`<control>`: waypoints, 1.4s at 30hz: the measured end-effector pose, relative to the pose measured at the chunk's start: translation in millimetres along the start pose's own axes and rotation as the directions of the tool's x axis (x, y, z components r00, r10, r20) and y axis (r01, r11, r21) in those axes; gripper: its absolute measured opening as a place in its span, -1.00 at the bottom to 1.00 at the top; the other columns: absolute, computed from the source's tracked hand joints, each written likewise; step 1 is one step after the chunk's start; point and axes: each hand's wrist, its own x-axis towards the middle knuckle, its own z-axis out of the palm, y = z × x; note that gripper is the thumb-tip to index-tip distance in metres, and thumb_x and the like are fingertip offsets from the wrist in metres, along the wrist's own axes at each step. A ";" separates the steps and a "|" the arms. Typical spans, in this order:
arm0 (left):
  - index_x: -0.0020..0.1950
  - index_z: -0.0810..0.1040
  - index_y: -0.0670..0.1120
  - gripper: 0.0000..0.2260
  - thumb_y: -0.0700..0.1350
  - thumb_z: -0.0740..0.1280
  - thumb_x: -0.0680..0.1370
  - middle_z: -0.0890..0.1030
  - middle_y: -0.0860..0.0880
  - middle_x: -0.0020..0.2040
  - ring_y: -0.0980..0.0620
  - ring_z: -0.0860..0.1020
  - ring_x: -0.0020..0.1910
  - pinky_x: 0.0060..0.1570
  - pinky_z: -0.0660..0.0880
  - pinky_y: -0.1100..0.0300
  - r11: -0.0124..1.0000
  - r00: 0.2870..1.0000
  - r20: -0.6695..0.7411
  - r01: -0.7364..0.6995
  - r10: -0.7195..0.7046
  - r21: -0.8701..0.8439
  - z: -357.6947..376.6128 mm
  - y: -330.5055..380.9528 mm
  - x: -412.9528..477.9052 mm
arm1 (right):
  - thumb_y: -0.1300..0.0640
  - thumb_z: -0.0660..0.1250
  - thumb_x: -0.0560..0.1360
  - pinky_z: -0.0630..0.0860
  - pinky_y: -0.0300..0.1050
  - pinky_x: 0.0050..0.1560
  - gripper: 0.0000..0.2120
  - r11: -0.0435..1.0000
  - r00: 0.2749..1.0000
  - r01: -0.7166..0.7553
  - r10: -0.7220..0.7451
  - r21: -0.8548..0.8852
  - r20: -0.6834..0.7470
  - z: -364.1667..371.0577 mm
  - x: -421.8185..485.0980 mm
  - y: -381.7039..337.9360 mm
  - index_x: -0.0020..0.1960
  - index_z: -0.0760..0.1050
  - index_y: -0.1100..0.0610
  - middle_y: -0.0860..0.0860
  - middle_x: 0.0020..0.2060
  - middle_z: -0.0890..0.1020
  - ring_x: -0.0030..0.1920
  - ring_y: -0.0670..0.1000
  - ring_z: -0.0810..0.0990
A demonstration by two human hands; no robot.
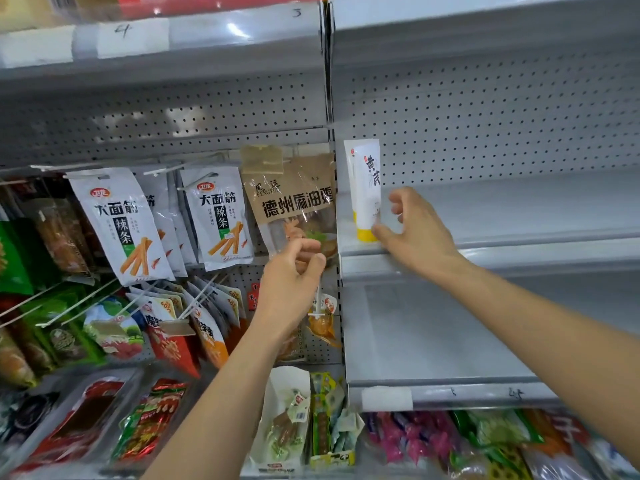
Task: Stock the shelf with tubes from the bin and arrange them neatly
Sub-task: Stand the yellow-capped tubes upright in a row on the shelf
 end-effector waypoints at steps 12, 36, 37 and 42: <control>0.19 0.49 0.09 -0.79 0.05 0.27 0.57 0.61 0.13 0.03 0.07 0.60 -0.02 -0.03 0.56 0.05 0.915 0.961 0.272 -0.062 -0.054 0.398 9.4 -87.2 -98.5 | 0.11 0.32 0.49 0.48 0.06 0.00 -0.74 0.949 0.958 0.245 -0.205 -0.197 0.202 57.6 -155.0 29.0 0.17 0.51 0.11 0.05 0.07 0.60 0.05 0.13 0.55; 0.42 0.06 -0.26 -0.25 0.01 0.44 0.46 0.33 -0.25 0.37 -0.25 0.39 0.35 0.26 0.36 -0.04 0.234 0.209 0.111 0.775 -0.972 0.587 190.4 -367.7 -347.0 | 0.05 0.26 0.54 0.46 0.09 0.10 -0.54 0.913 0.456 -0.072 0.388 -0.401 0.801 320.0 -363.0 247.5 0.40 0.30 0.12 0.19 0.26 0.39 0.25 0.27 0.42; 0.42 0.05 -0.23 -0.22 0.03 0.46 0.44 0.34 -0.24 0.36 -0.25 0.42 0.32 0.23 0.39 -0.05 0.233 0.232 0.080 0.770 -0.970 0.595 194.9 -371.0 -349.6 | 0.05 0.25 0.55 0.46 0.09 0.09 -0.52 0.917 0.461 -0.073 0.379 -0.392 0.803 329.5 -366.1 250.4 0.43 0.28 0.08 0.19 0.28 0.38 0.25 0.27 0.41; 0.56 -0.22 -0.08 0.02 0.00 0.51 0.42 0.19 -0.27 0.45 -0.23 0.45 0.31 0.22 0.41 -0.02 0.204 0.222 0.066 0.687 -0.973 0.697 209.0 -370.3 -350.4 | -0.04 0.24 0.56 0.44 0.06 0.08 -0.48 0.883 0.518 0.088 0.355 -0.461 0.778 359.9 -372.5 256.0 0.47 0.23 0.04 0.16 0.30 0.43 0.28 0.24 0.40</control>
